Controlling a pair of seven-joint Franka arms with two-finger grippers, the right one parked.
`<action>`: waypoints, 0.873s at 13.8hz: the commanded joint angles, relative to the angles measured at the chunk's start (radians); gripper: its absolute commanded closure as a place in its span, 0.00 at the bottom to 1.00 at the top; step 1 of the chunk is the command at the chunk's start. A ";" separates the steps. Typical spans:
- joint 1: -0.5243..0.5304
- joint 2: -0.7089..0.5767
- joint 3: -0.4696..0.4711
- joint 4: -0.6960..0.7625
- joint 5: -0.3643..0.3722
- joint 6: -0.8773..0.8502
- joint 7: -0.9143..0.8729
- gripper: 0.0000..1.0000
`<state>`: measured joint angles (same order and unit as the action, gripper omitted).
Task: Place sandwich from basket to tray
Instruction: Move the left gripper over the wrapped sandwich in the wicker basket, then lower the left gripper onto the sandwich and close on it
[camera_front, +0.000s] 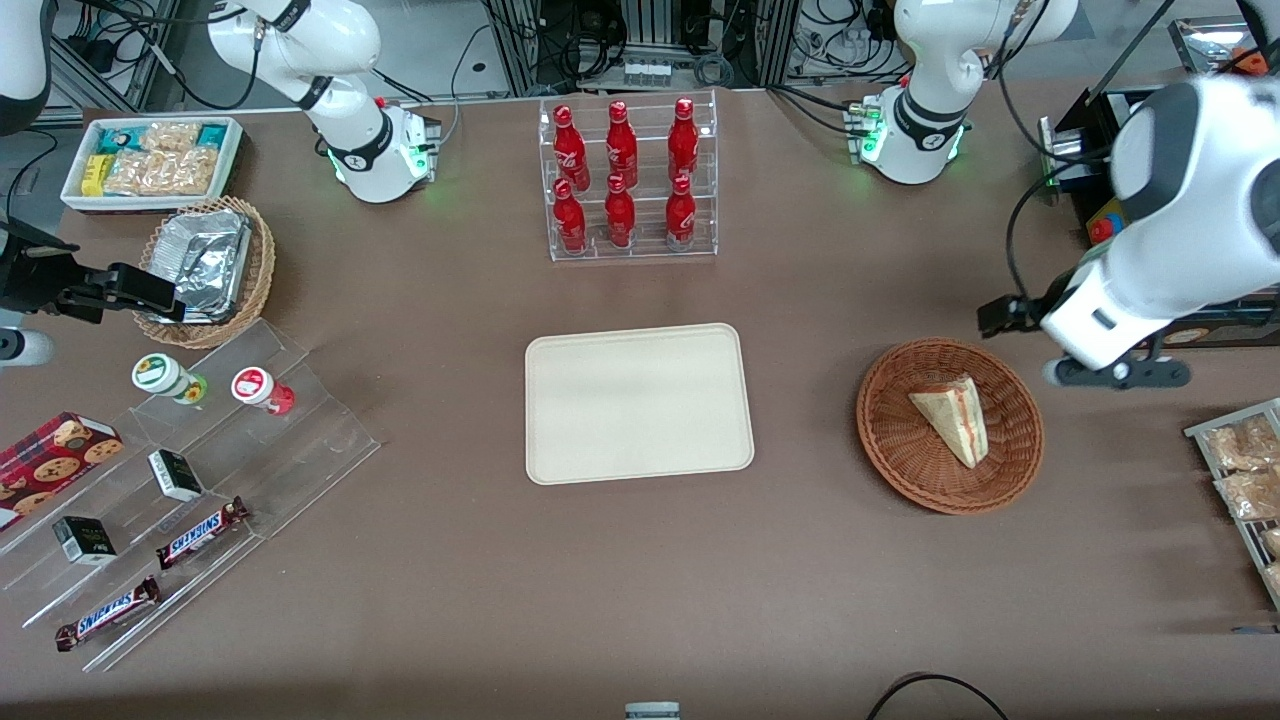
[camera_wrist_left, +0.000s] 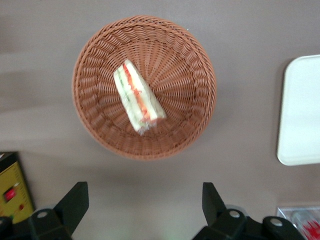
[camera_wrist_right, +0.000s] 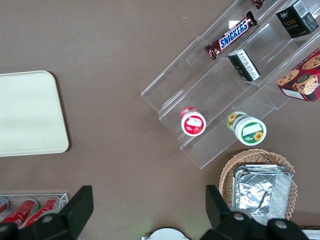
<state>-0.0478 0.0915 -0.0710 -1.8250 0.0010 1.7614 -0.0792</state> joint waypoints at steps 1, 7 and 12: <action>0.000 -0.010 0.014 -0.150 0.011 0.177 0.006 0.00; 0.023 -0.001 0.031 -0.292 0.008 0.370 -0.043 0.00; 0.028 0.065 0.028 -0.345 0.004 0.552 -0.524 0.00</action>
<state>-0.0173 0.1390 -0.0377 -2.1563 0.0006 2.2507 -0.4391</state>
